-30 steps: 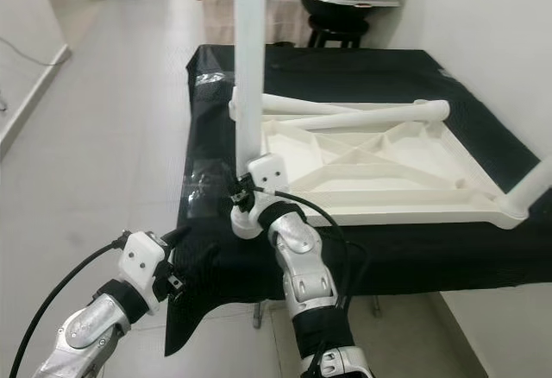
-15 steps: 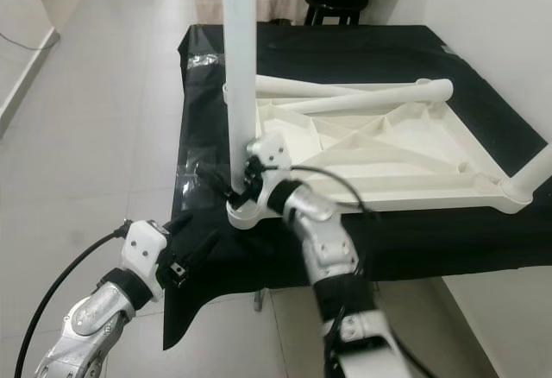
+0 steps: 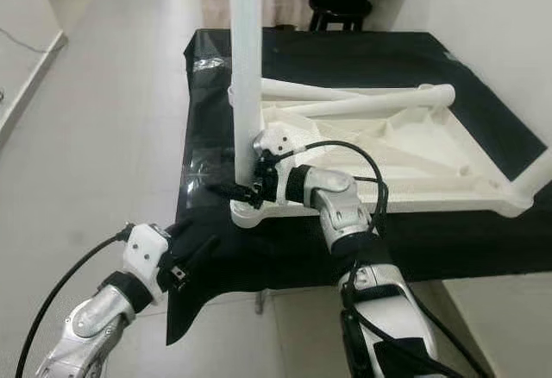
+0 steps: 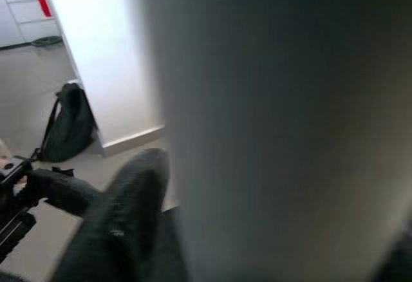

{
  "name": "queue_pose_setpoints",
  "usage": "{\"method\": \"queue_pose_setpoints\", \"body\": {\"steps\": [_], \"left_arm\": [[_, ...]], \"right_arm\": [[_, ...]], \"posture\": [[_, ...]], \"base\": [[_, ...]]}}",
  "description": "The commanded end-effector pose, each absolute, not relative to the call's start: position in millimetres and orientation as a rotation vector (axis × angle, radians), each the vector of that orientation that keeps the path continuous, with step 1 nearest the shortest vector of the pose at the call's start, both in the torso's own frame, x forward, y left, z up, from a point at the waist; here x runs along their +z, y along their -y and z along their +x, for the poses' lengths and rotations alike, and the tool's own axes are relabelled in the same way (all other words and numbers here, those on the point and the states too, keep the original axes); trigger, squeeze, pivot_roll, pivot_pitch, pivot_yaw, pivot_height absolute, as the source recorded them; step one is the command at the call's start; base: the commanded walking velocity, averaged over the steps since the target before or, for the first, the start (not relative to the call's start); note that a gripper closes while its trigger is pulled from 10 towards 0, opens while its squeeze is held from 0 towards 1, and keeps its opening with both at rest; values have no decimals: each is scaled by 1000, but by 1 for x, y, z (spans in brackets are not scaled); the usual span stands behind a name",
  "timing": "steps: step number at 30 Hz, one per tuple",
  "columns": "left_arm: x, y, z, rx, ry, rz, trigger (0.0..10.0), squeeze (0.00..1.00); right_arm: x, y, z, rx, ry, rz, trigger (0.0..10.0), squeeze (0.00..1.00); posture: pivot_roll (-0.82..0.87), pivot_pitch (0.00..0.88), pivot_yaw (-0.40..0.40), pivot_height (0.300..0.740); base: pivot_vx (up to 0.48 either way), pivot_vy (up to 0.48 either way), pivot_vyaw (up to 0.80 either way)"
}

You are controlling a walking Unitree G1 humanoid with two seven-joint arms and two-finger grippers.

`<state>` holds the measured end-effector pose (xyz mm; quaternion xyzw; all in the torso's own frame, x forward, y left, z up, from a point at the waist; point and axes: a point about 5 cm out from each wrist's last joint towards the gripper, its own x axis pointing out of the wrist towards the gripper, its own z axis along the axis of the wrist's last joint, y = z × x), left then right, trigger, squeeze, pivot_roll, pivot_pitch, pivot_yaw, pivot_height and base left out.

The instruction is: Building children table

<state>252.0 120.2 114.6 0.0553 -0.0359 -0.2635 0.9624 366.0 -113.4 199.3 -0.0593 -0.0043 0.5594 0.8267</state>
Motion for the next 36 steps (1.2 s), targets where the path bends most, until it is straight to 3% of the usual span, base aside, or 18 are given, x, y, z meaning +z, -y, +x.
{"method": "queue_pose_setpoints", "body": {"steps": [1, 7, 13, 14, 15, 16, 17, 18, 28, 29, 30, 31, 32, 33, 36], "left_arm": [[111, -119, 249, -537, 62, 115, 10000, 0], [112, -117, 248, -537, 63, 112, 10000, 0], [113, -117, 247, -537, 71, 110, 10000, 0], [114, -118, 246, -536, 72, 110, 10000, 0], [114, -118, 246, -536, 72, 110, 10000, 0], [114, -120, 245, -535, 73, 109, 10000, 0], [114, -120, 245, -535, 73, 109, 10000, 0], [115, -121, 246, -536, 73, 109, 10000, 0], [115, -122, 250, -554, 68, 117, 10000, 0], [115, -123, 250, -538, 70, 117, 10000, 0], [115, -124, 250, -525, 72, 116, 10000, 0], [115, -124, 251, -517, 72, 116, 10000, 0], [115, -124, 251, -517, 72, 116, 10000, 0], [115, -124, 252, -514, 72, 117, 10000, 0], [114, -124, 252, -518, 70, 118, 10000, 0]], "right_arm": [[198, 112, 364, 1247, 4, -92, 0, 0], [191, 120, 361, 1243, 1, -99, 0, 0], [178, 129, 361, 1062, 2, -136, 0, 0], [170, 120, 360, 873, 26, -98, 0, 0], [170, 120, 360, 873, 26, -98, 0, 0], [144, 99, 342, 709, -20, -34, 0, 0], [144, 99, 342, 709, -20, -34, 0, 0], [134, 82, 324, 611, -11, -58, 0, 0], [137, 68, 324, 564, 23, -38, 0, 0], [139, 67, 326, 563, 28, -33, 10000, 0], [141, 66, 327, 558, 32, -29, 10000, 0], [145, 66, 329, 572, 44, -21, 10000, 392], [145, 66, 329, 572, 44, -21, 10000, 392], [150, 64, 328, 589, 51, -9, 10000, 1000], [161, 63, 330, 649, 78, 0, 10000, 1000]], "posture": [[4, 104, -66, 740], [-4, 112, -64, 740], [-15, 127, -72, 740], [-23, 136, -73, 740], [-23, 136, -73, 740], [-31, 137, -71, 740], [-31, 137, -71, 740], [-21, 148, -53, 740], [-34, 128, -50, 740], [-32, 125, -51, 740], [-32, 125, -51, 740], [-24, 119, -55, 740], [-24, 119, -55, 740], [-23, 117, -55, 740], [-25, 114, -56, 740]], "base": [[0, 0, 0], [0, 0, 0], [0, 0, 0], [0, 0, 0], [0, 0, 0], [0, 0, 0], [0, 0, 0], [0, 0, 0], [0, 0, 0], [0, 0, 0], [0, 0, 0], [0, 0, 0], [0, 0, 0], [0, 0, 0], [0, 0, 0]]}}
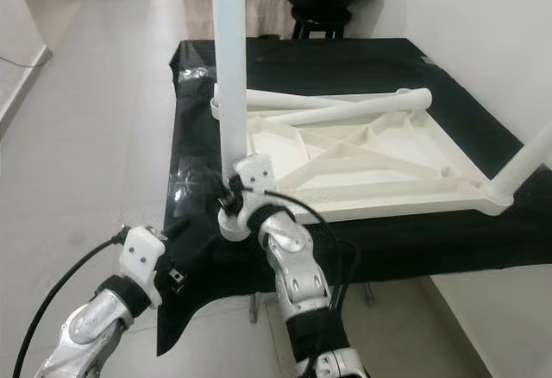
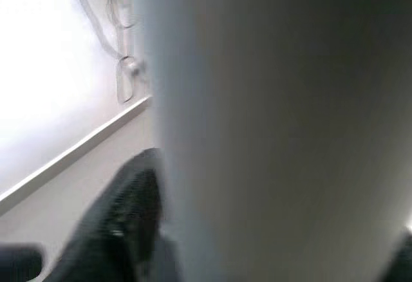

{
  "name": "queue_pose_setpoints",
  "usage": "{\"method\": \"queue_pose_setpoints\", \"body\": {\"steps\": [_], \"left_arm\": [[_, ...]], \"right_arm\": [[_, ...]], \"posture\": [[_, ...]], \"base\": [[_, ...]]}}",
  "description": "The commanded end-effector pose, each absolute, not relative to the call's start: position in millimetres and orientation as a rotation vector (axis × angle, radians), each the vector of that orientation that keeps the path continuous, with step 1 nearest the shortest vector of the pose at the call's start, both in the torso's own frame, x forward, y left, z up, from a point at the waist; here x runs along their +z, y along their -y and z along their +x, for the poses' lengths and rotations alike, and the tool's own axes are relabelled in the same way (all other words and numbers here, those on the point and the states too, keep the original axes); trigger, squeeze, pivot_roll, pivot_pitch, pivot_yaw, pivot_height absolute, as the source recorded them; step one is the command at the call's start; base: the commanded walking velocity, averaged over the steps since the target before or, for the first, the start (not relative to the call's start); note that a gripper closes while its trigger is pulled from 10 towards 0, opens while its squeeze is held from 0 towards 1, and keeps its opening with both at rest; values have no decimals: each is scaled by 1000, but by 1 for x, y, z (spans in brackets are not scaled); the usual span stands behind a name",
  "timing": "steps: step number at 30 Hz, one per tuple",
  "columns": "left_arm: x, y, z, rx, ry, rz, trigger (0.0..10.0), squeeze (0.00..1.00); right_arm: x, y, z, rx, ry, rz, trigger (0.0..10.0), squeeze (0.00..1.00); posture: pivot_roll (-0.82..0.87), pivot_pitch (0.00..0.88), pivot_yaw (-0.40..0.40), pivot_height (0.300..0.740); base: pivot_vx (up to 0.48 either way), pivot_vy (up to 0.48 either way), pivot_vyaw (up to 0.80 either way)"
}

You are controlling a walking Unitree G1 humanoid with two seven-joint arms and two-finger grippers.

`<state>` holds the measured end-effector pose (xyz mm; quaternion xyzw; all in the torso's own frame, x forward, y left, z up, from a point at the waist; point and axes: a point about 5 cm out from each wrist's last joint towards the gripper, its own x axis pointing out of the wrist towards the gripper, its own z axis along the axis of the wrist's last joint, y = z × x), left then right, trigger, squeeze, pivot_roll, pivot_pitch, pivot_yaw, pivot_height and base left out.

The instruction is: Building children table

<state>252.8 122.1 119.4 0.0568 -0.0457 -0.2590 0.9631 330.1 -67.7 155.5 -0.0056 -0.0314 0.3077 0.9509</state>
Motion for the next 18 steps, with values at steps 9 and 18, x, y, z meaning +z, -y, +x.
{"method": "queue_pose_setpoints", "body": {"steps": [9, 18], "left_arm": [[114, -122, 254, -526, 67, 117, 10000, 0], [113, -122, 253, -524, 67, 118, 10000, 0]], "right_arm": [[199, 77, 347, 1036, 150, -124, 10000, 0], [211, 82, 349, 1305, 110, -208, 10000, 0]], "posture": [[-21, 107, -56, 740], [-4, 106, -63, 740]], "base": [[0, 0, 0], [0, 0, 0]]}}
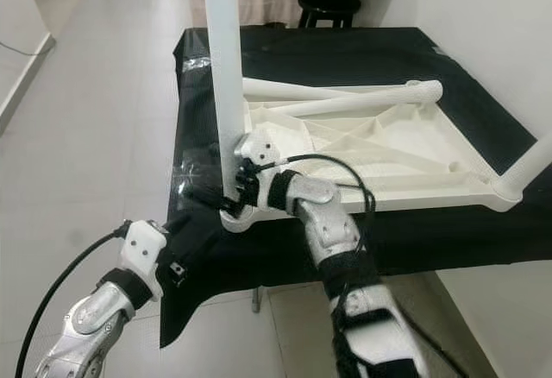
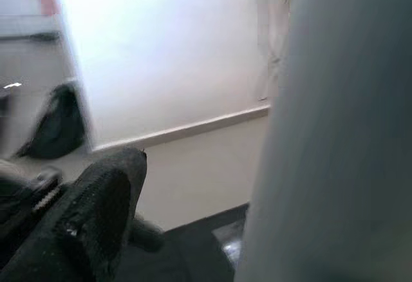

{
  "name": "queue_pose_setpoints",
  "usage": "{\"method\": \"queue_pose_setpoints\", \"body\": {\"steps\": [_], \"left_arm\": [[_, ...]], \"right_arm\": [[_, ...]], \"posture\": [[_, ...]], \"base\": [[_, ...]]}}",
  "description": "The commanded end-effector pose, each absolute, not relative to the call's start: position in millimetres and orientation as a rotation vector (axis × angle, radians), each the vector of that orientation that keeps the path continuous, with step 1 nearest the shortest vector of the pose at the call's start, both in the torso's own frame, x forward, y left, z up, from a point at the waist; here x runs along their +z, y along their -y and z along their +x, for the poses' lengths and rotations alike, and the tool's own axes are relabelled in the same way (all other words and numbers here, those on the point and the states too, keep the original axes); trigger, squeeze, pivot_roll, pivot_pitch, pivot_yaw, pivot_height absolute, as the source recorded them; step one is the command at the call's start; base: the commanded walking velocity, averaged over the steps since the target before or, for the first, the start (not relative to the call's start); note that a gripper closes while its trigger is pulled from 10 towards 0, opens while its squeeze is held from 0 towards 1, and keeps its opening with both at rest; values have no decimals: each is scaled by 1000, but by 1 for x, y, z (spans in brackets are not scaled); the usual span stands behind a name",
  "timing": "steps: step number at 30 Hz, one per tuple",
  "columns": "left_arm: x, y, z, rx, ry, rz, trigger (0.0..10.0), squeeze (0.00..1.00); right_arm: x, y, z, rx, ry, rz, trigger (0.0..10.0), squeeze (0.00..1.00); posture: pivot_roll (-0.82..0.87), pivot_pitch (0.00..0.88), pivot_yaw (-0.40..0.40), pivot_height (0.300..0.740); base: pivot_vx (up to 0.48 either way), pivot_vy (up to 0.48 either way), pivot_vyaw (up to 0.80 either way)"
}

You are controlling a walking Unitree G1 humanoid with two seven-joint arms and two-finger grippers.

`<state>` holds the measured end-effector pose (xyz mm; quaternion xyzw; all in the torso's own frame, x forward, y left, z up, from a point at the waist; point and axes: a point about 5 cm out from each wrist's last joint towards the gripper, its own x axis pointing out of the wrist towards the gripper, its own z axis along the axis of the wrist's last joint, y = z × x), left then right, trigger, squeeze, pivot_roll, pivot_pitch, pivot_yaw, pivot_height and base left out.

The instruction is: Building children table

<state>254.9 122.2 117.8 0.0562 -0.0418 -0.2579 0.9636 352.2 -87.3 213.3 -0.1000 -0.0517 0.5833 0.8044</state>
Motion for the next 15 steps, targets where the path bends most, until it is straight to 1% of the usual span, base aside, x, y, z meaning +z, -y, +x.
{"method": "queue_pose_setpoints", "body": {"steps": [1, 2, 3, 4, 5, 9, 12, 15], "left_arm": [[112, -121, 253, -523, 66, 119, 10000, 0], [112, -121, 253, -523, 66, 119, 10000, 0], [112, -121, 252, -523, 65, 119, 10000, 0], [112, -121, 252, -523, 65, 119, 10000, 0], [112, -120, 252, -524, 64, 119, 10000, 0], [111, -120, 251, -523, 64, 118, 10000, 0], [111, -119, 251, -523, 64, 117, 10000, 0], [111, -119, 251, -524, 65, 115, 10000, 0]], "right_arm": [[212, 83, 354, 1339, 82, -214, 10000, 0], [212, 83, 354, 1339, 82, -214, 10000, 0], [211, 84, 357, 1361, 54, -206, 3647, 0], [211, 84, 357, 1361, 54, -206, 3647, 0], [209, 85, 359, 1381, 30, -190, 0, 0], [208, 88, 361, 1395, 20, -163, 0, 0], [208, 93, 362, 1344, 35, -170, 0, 0], [205, 98, 365, 1229, 55, -181, 0, 0]], "posture": [[0, 106, -64, 740], [0, 106, -64, 740], [6, 107, -66, 740], [6, 107, -66, 740], [7, 108, -68, 740], [6, 109, -67, 740], [-1, 107, -70, 740], [-4, 109, -72, 740]], "base": [[0, 0, 0], [0, 0, 0], [0, 0, 0], [0, 0, 0], [0, 0, 0], [0, 0, 0], [0, 0, 0], [0, 0, 0]]}}
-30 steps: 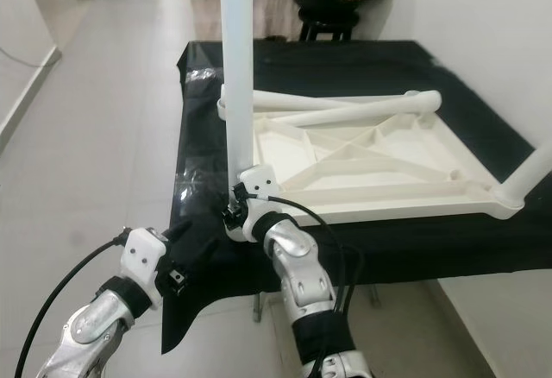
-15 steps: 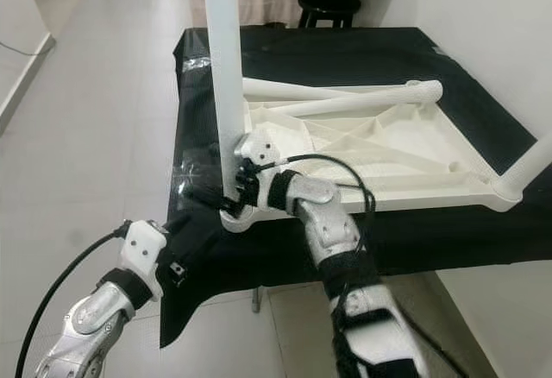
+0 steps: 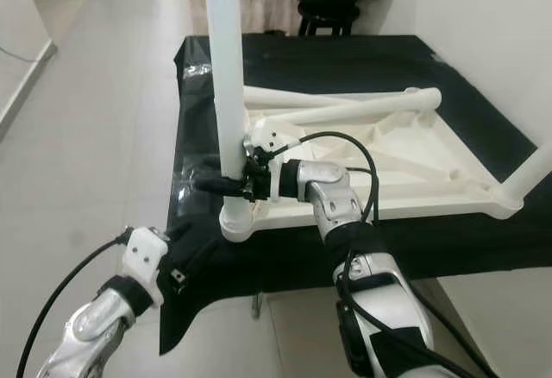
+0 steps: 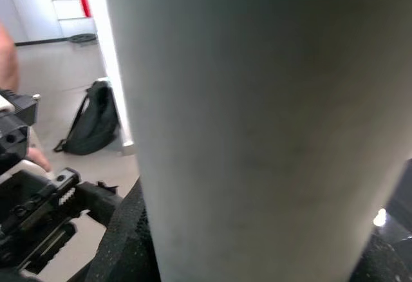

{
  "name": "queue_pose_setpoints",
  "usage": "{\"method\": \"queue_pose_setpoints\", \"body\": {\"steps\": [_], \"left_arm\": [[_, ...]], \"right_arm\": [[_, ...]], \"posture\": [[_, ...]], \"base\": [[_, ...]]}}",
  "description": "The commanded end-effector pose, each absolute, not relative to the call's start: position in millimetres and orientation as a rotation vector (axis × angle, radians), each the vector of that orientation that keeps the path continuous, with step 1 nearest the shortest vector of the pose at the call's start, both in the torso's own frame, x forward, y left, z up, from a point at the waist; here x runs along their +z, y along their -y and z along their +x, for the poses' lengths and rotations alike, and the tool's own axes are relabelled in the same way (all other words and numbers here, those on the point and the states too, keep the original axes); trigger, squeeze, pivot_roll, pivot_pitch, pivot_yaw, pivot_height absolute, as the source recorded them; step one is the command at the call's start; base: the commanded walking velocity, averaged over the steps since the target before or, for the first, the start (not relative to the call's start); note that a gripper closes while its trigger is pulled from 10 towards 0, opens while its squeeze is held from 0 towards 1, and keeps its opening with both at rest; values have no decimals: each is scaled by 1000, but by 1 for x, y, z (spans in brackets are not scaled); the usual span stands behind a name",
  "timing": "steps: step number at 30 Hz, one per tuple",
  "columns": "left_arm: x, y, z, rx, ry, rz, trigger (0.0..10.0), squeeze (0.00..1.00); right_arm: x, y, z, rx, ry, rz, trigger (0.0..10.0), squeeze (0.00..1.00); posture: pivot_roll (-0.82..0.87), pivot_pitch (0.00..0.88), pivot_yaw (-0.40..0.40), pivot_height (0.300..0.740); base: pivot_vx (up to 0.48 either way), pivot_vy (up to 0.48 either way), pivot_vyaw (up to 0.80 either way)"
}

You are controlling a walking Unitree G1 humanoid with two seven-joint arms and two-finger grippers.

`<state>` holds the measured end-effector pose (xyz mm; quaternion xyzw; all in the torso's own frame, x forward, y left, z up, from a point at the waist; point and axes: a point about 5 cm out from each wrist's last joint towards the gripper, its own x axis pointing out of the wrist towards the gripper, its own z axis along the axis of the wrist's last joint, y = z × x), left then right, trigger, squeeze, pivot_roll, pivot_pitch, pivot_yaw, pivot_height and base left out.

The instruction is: Building children table

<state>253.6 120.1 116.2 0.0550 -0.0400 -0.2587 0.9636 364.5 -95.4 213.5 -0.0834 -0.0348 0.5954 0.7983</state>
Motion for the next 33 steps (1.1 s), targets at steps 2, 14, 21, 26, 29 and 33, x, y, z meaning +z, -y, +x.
{"method": "queue_pose_setpoints", "body": {"steps": [2, 14, 21, 26, 29, 33], "left_arm": [[111, -119, 251, -523, 66, 114, 10000, 0], [112, -123, 250, -532, 64, 114, 10000, 0], [112, -123, 251, -515, 65, 115, 10000, 0], [112, -123, 252, -513, 64, 116, 10000, 0], [111, -122, 253, -514, 64, 116, 10000, 0], [111, -122, 254, -517, 64, 117, 10000, 0]], "right_arm": [[195, 99, 365, 1106, 45, -161, 0, 0], [130, 73, 323, 472, -74, -13, 0, 0], [150, 56, 338, 530, -6, -4, 10000, 0], [167, 49, 341, 648, 51, 21, 10000, 1000], [173, 49, 344, 705, 64, 30, 10000, 1000], [186, 53, 351, 863, 85, 41, 10000, 1000]], "posture": [[-6, 112, -75, 740], [-35, 119, -46, 740], [-10, 111, -59, 740], [-4, 102, -64, 740], [-3, 98, -64, 740], [1, 93, -66, 740]], "base": [[0, 0, 0], [0, 0, 0], [0, 0, 0], [0, 0, 0], [0, 0, 0], [0, 0, 0]]}}
